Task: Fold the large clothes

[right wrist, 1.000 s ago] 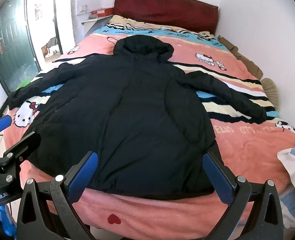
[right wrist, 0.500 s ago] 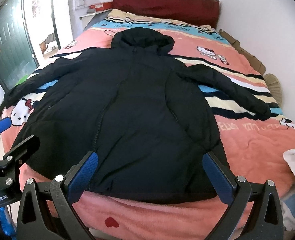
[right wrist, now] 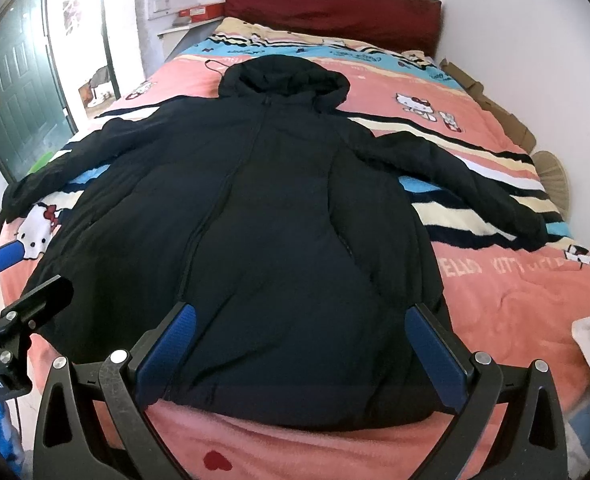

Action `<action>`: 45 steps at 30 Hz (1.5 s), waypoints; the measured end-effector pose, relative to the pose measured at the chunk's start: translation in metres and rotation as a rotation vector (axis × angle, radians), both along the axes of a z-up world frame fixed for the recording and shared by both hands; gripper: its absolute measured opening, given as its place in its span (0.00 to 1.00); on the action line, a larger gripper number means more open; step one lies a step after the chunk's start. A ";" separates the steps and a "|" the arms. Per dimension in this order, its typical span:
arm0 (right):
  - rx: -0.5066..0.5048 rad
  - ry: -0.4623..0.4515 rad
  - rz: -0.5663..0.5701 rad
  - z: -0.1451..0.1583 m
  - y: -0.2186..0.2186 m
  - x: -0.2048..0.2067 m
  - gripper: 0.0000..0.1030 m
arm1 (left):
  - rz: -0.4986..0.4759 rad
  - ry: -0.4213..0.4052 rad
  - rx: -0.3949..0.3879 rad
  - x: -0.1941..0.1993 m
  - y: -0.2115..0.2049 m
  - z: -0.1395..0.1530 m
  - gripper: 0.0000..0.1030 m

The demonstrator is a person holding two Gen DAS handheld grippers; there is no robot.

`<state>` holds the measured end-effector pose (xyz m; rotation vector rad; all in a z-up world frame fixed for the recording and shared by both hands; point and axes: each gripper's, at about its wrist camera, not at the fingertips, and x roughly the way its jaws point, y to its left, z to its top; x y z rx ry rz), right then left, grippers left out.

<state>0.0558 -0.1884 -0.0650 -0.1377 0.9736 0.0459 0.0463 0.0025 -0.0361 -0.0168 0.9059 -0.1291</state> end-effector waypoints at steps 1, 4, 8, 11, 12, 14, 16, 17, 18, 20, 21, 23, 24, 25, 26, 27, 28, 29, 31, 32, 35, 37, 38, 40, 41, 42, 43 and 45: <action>-0.001 0.001 0.000 0.000 0.000 0.001 1.00 | -0.004 0.004 -0.003 0.001 0.000 -0.001 0.95; -0.007 0.006 -0.002 -0.002 0.000 0.004 1.00 | -0.008 0.016 -0.021 0.005 0.001 -0.004 0.95; -0.017 0.010 -0.013 -0.003 0.000 0.009 1.00 | -0.014 0.034 -0.040 0.011 0.007 -0.011 0.95; -0.019 0.020 -0.030 -0.005 -0.001 0.015 1.00 | 0.002 0.037 -0.032 0.015 0.013 -0.012 0.95; -0.020 0.024 -0.034 -0.005 -0.001 0.018 1.00 | 0.008 0.035 -0.028 0.017 0.016 -0.013 0.95; -0.023 0.031 -0.043 -0.006 -0.001 0.021 1.00 | 0.015 0.032 -0.017 0.019 0.019 -0.013 0.95; -0.022 0.033 -0.053 -0.006 -0.002 0.024 1.00 | 0.030 0.020 0.006 0.020 0.021 -0.011 0.95; -0.018 0.032 -0.058 -0.005 -0.003 0.025 1.00 | 0.043 0.013 0.026 0.020 0.023 -0.009 0.95; -0.012 0.028 -0.066 -0.004 -0.005 0.026 1.00 | 0.048 0.007 0.039 0.020 0.024 -0.008 0.95; 0.008 0.010 -0.086 0.001 -0.010 0.028 1.00 | 0.043 -0.010 0.043 0.019 0.029 -0.001 0.95; 0.014 0.000 -0.092 0.003 -0.011 0.028 1.00 | 0.038 -0.026 0.047 0.018 0.031 0.003 0.95; 0.033 -0.031 -0.109 0.005 -0.017 0.029 1.00 | 0.036 -0.056 0.068 0.017 0.032 0.009 0.95; 0.042 -0.040 -0.113 0.005 -0.020 0.029 1.00 | 0.033 -0.064 0.063 0.017 0.033 0.011 0.95; 0.057 -0.054 -0.122 0.005 -0.024 0.029 1.00 | 0.032 -0.068 0.040 0.017 0.034 0.013 0.95; 0.066 -0.059 -0.127 0.005 -0.028 0.030 1.00 | 0.030 -0.064 0.024 0.018 0.034 0.013 0.95; 0.081 -0.059 -0.126 0.002 -0.034 0.032 1.00 | 0.027 -0.056 0.012 0.019 0.033 0.013 0.95; 0.092 -0.054 -0.122 0.001 -0.038 0.033 1.00 | 0.027 -0.044 -0.001 0.022 0.031 0.013 0.95; 0.107 -0.045 -0.119 -0.001 -0.045 0.036 1.00 | 0.030 -0.037 -0.012 0.023 0.029 0.012 0.95; 0.126 -0.038 -0.121 -0.002 -0.059 0.043 1.00 | 0.038 -0.025 -0.033 0.024 0.024 0.011 0.95; 0.137 -0.045 -0.126 -0.001 -0.067 0.047 1.00 | 0.041 -0.020 -0.037 0.024 0.022 0.011 0.95; 0.175 -0.072 -0.170 0.000 -0.098 0.064 1.00 | 0.043 -0.009 -0.033 0.025 0.017 0.011 0.95; 0.222 -0.081 -0.220 -0.003 -0.125 0.077 1.00 | 0.054 -0.010 -0.008 0.026 0.015 0.012 0.95; 0.263 -0.090 -0.253 -0.005 -0.142 0.085 1.00 | 0.061 -0.006 -0.005 0.028 0.016 0.011 0.95; 0.345 -0.100 -0.309 -0.012 -0.175 0.097 1.00 | 0.071 0.005 -0.002 0.034 0.018 0.008 0.95; 0.395 -0.101 -0.339 -0.017 -0.192 0.102 0.99 | 0.078 0.008 -0.001 0.037 0.018 0.006 0.95; 0.438 -0.102 -0.362 -0.021 -0.205 0.106 0.97 | 0.090 0.013 -0.001 0.042 0.019 0.003 0.95; 0.506 -0.105 -0.394 -0.027 -0.224 0.111 0.96 | 0.099 0.017 -0.002 0.046 0.021 -0.001 0.95; 0.609 -0.114 -0.449 -0.037 -0.253 0.118 0.95 | 0.117 0.032 -0.012 0.056 0.025 -0.009 0.95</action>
